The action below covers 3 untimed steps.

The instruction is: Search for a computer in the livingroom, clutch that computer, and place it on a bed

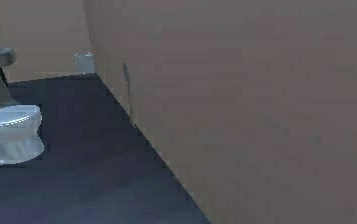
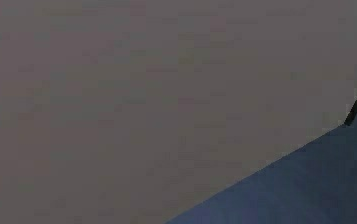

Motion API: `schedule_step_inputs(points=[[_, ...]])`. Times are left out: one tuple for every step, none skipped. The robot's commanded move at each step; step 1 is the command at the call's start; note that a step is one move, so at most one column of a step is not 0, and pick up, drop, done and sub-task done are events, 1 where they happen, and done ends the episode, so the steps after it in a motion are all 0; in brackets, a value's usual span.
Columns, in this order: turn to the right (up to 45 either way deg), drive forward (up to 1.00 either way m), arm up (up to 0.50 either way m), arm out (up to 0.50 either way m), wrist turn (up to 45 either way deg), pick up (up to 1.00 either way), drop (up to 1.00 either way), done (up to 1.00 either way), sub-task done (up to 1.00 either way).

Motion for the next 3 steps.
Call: schedule_step_inputs(points=[[-27.0, 0.0, 0.0, 0.0, 0.0, 0.0, 0.0, 0.0, 0.0], [0.0, 1.0, 0.0, 0.0, 0.0, 0.0, 0.0, 0.0, 0.0], [-3.0, 0.0, 0.0, 0.0, 0.0, 0.0, 0.0, 0.0, 0.0]])
